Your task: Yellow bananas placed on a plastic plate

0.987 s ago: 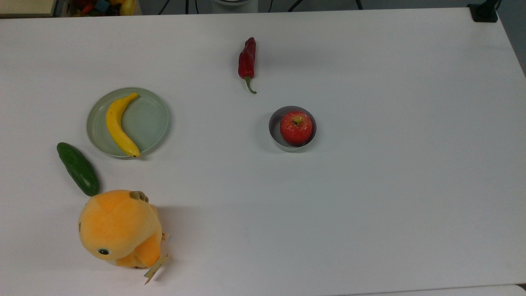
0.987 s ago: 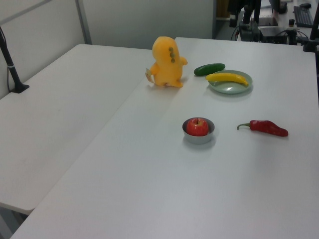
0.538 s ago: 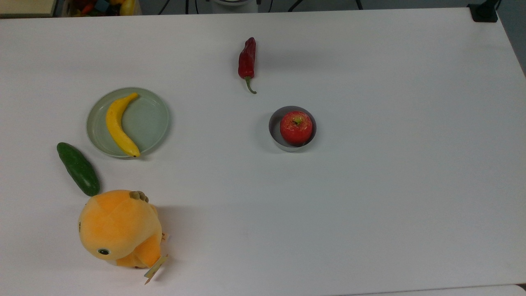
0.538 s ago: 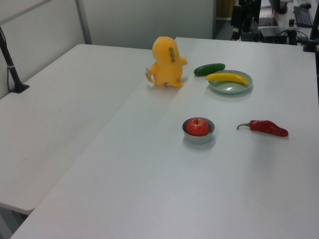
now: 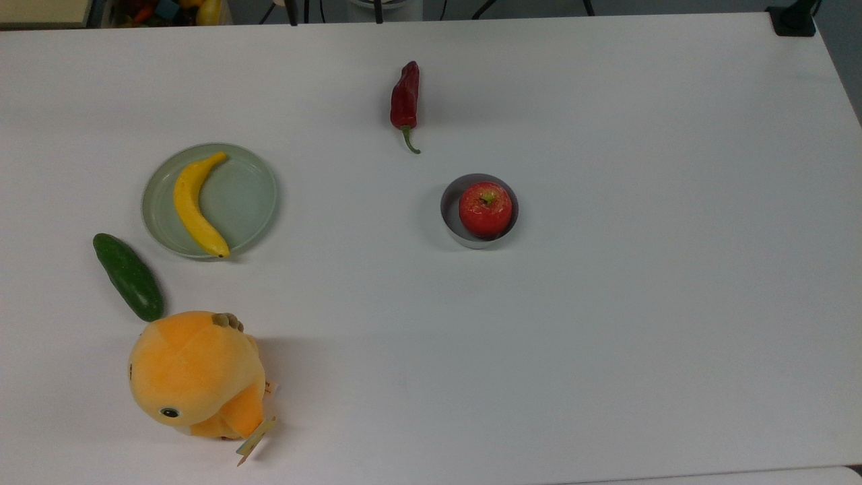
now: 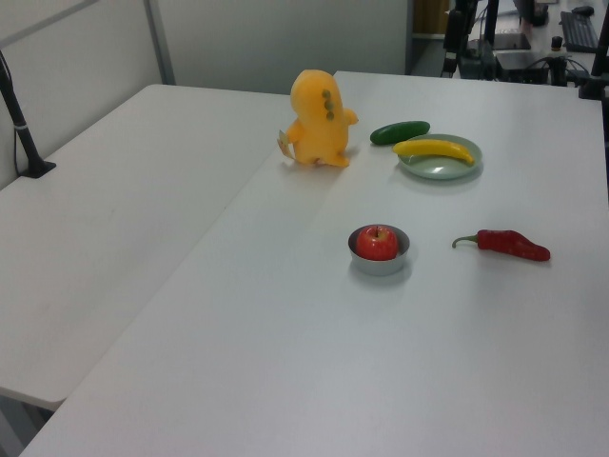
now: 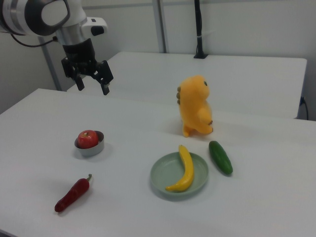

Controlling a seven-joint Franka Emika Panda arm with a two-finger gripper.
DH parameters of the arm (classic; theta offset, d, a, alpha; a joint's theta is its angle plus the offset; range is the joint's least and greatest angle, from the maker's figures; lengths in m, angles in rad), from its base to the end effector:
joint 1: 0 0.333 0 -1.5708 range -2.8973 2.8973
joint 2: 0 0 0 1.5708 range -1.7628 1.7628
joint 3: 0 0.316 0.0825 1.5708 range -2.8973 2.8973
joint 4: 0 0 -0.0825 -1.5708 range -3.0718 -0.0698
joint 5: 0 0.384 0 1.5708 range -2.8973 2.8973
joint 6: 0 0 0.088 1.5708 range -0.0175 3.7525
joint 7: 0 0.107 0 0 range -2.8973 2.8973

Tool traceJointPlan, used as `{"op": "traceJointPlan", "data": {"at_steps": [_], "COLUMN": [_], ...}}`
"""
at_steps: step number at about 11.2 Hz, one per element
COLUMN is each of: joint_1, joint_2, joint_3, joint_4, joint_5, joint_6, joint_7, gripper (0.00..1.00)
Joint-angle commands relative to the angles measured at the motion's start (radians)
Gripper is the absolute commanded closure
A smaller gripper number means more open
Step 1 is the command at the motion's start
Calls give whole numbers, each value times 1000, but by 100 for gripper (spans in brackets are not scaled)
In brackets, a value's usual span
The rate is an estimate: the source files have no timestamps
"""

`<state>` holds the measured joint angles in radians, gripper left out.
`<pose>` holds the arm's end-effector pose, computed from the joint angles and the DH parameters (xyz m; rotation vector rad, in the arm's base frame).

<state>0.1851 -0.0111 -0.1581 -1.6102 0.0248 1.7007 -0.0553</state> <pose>0.5634 0.0171 0.6239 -3.1100 -0.1249 -0.1586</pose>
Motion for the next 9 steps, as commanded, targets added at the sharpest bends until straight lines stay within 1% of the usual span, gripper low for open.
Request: {"op": "traceJointPlan", "data": {"at_steps": [1, 9], "joint_1": [17, 16], "joint_2": [-23, -24], "joint_3": [-14, -12], "joint_4": [-20, -23], "joint_5": [-9, 0], "joint_6": [8, 8], "joint_7": [-18, -12], "gripper": [0, 0]}}
